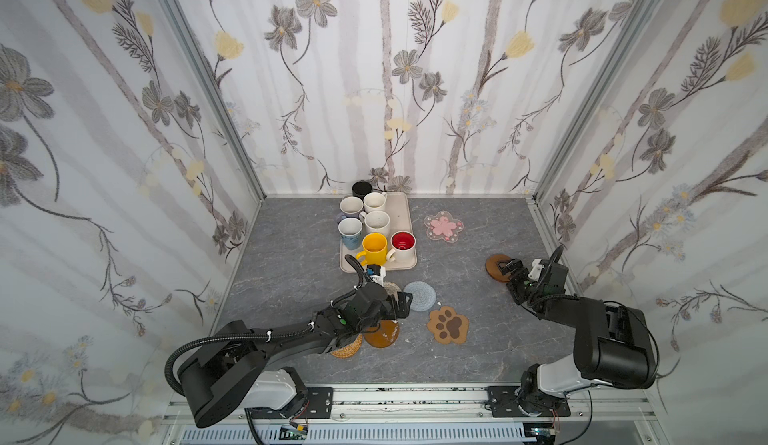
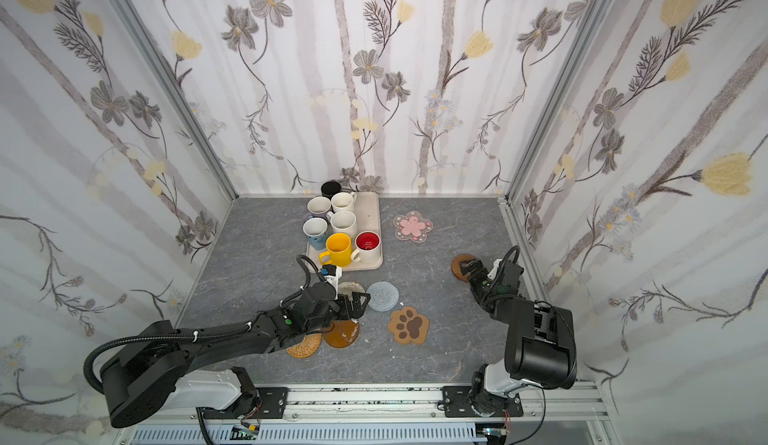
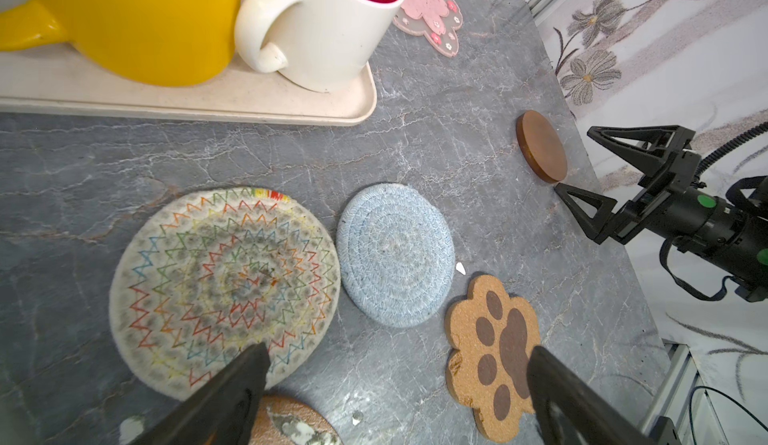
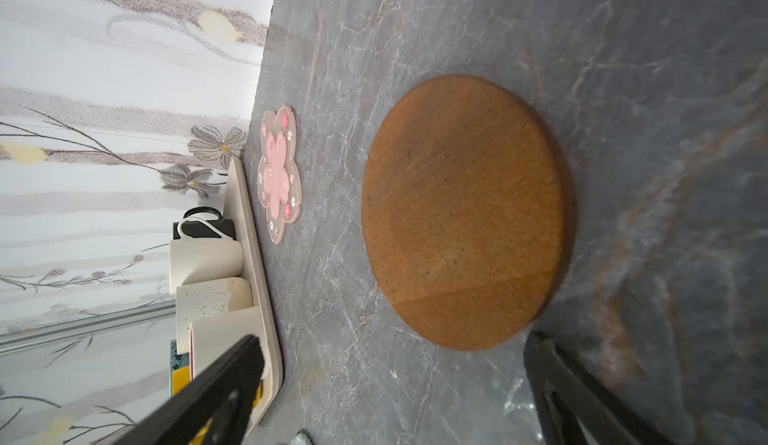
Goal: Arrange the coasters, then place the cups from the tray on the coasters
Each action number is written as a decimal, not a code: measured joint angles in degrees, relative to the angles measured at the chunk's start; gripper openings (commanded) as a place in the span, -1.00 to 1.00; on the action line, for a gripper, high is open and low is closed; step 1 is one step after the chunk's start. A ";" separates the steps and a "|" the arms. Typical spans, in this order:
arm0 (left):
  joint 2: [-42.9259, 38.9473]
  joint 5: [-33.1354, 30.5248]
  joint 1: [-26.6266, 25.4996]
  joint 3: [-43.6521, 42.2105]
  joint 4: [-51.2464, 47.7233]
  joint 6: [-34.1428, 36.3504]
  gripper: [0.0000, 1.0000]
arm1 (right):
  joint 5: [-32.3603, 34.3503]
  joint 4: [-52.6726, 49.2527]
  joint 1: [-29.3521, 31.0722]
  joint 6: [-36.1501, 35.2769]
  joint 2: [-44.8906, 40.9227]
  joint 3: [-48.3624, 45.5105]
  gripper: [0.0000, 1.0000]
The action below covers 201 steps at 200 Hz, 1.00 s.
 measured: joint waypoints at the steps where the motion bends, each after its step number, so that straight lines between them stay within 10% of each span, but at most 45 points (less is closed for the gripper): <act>1: 0.09 0.02 0.04 0.02 0.02 0.00 1.00 | -0.02 0.00 0.02 0.07 0.09 0.07 0.99; 201: 10.34 2.12 1.97 8.04 1.88 5.51 1.00 | 4.02 -9.97 7.06 3.10 22.40 32.20 0.99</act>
